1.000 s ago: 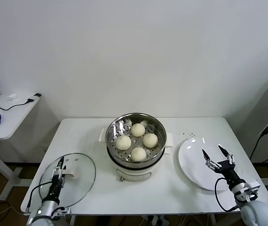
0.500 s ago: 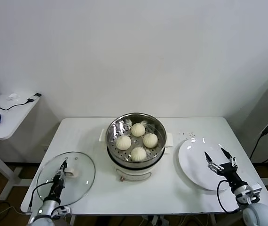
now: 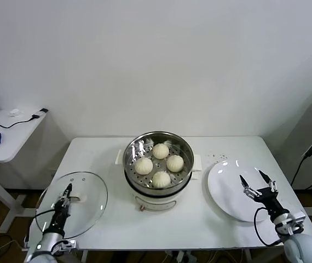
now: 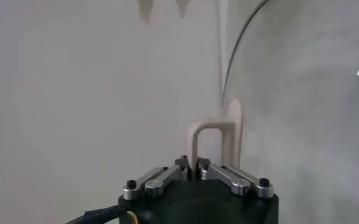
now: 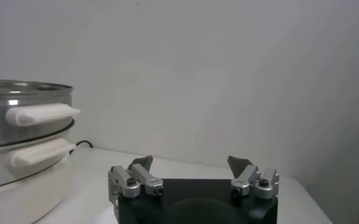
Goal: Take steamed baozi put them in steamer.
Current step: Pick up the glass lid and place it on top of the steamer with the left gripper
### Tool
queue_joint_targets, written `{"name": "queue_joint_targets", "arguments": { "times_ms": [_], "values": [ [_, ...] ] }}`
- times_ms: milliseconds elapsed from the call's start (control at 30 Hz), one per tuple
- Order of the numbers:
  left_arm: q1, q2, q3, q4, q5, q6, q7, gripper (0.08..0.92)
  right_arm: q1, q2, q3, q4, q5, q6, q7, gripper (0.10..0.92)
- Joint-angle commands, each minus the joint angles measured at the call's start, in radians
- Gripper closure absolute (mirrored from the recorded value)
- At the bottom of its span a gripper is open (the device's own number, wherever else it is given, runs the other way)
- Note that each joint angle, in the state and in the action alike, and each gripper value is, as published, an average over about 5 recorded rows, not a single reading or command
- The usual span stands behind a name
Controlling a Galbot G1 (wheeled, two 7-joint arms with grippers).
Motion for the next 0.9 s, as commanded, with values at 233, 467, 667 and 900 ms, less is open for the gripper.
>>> {"name": "queue_joint_targets", "arguments": {
  "times_ms": [233,467,667,900],
  "values": [
    [0.135,0.224,0.065,-0.504,-0.180,0.457,0.146,0.849,0.068,-0.017,-0.028,-0.035,-0.013,-0.004,0.010,0.203],
    [-0.041,0.395,0.302,-0.570,-0.196,0.762,0.304,0.849,0.123,-0.015,-0.061,-0.079,-0.036,-0.001,0.022,0.203],
    [-0.249,0.415,0.583,-0.564,-0.044,0.908,0.528,0.849,0.170,-0.001,-0.095,-0.116,-0.061,-0.001,0.027,0.203],
    [-0.386,0.255,0.772,-0.509,0.176,0.918,0.692,0.849,0.195,0.010,-0.099,-0.152,-0.077,0.006,0.022,0.203]
  ]
}}
